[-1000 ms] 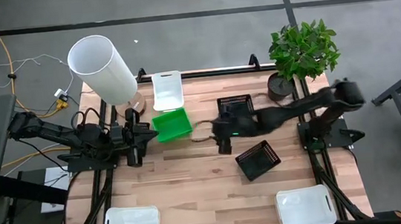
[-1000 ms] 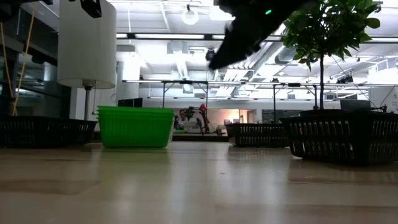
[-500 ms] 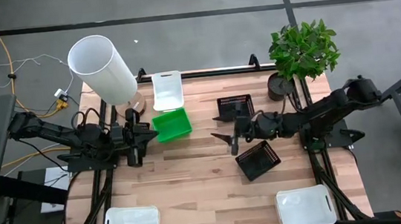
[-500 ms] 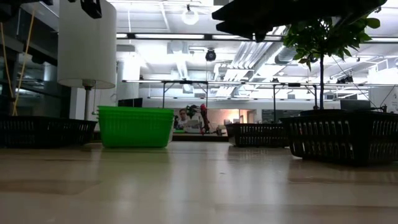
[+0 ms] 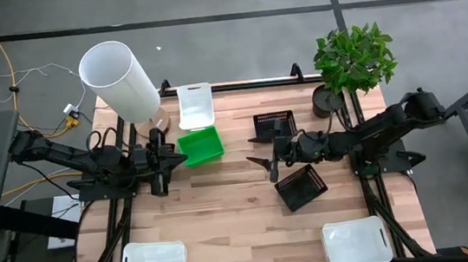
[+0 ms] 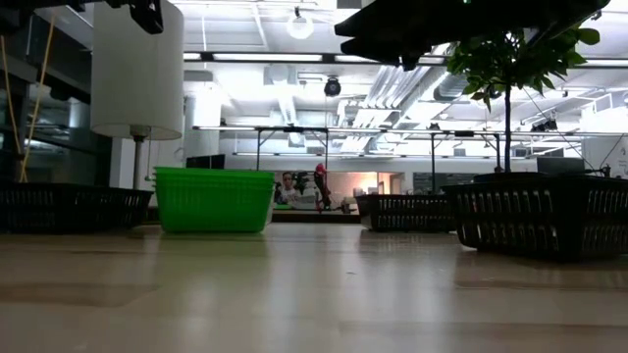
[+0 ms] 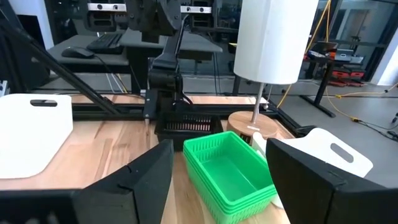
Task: Stack baskets by color
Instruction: Stack the left black bin on the top-right black bin
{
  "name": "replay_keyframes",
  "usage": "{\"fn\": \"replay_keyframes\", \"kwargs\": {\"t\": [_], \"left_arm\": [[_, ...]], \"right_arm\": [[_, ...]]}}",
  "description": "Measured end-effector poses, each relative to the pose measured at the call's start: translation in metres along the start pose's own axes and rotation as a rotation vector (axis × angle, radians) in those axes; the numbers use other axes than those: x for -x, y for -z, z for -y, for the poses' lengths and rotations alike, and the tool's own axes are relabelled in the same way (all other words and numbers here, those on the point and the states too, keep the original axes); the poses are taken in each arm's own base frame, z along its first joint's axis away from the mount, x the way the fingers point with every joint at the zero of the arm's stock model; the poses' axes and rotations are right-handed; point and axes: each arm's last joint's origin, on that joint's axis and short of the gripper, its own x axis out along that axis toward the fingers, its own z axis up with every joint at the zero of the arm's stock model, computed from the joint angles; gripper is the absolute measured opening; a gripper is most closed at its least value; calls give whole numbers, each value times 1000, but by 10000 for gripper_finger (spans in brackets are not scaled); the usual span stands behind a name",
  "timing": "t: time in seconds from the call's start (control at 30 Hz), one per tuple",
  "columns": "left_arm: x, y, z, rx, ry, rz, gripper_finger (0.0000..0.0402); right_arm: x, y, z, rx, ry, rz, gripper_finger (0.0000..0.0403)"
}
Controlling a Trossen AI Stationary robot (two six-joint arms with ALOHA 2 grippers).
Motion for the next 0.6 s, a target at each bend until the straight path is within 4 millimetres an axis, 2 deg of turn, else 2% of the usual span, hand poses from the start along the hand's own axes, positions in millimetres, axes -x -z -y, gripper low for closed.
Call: {"fn": "replay_keyframes", "kwargs": {"t": [0.13,0.23,0.47,0.6], "left_arm": [[-3,4,2,-33,11,-24,3],[-7,10,4,-35,18,-57,22],[-22,6,17,-12,33,-150,118],[-32,6,26,-54,-72,-276,172]], "right_arm": [[0,0,0,-10,0,-4,245],[0,1,0,-15,0,-9,245],[0,2,0,-11,-1,-20,245],[0,2,0,-10,-1,-22,245]]}}
